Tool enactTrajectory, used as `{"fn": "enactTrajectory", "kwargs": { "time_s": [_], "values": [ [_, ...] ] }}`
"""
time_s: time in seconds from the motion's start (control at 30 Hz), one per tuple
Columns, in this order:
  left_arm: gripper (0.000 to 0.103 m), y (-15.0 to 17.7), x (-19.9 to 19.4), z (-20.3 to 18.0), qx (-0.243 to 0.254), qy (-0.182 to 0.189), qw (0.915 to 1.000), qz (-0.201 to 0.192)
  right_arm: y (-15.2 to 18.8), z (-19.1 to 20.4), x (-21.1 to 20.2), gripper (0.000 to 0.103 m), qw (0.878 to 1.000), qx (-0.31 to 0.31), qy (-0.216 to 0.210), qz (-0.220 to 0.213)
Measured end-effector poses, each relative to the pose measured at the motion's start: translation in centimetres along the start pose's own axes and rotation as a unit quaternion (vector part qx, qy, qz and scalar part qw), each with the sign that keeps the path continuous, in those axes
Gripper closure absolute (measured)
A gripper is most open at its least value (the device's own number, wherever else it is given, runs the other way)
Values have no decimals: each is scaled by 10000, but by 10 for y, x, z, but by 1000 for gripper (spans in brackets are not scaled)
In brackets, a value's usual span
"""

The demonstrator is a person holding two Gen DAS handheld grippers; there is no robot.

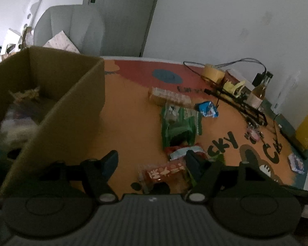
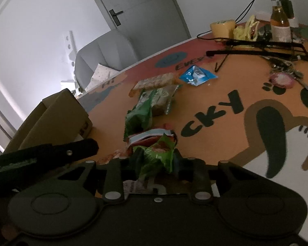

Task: Organize snacks
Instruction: 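Move both open grippers back toward the red-white and green packets on the table, then grasp the red-white flower packet with left gripper while right gripper grasps the green packet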

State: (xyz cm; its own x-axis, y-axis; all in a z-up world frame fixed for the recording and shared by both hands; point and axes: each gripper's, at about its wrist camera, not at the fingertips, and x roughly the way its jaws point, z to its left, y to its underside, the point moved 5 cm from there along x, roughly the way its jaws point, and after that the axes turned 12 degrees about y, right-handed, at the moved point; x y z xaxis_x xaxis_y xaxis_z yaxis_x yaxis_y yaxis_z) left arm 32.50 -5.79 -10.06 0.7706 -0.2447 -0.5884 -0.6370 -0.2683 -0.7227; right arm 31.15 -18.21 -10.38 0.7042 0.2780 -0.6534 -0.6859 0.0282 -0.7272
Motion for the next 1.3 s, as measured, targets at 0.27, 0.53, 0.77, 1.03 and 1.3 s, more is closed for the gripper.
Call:
{"fn": "enactTrajectory", "kwargs": {
  "time_s": [0.27,0.53,0.77,1.03,1.3],
  "values": [
    [23,9,19,-8,76,-47,9998,189,-1,-22,-8,75,9997,170,171,-34],
    [23,17,33,-13,227,-210,9990,320,2,-28,-14,67,9994,108,333,-27],
    [50,17,31,-9,372,-330,9984,259,3,-21,-13,72,9987,-143,475,-93],
    [60,14,16,-3,229,-160,9995,170,3,-12,-21,76,9986,-165,431,-250],
    [60,4,-11,-6,325,-143,9993,-133,-5,-4,-34,76,9983,-77,384,-435]
  ]
}}
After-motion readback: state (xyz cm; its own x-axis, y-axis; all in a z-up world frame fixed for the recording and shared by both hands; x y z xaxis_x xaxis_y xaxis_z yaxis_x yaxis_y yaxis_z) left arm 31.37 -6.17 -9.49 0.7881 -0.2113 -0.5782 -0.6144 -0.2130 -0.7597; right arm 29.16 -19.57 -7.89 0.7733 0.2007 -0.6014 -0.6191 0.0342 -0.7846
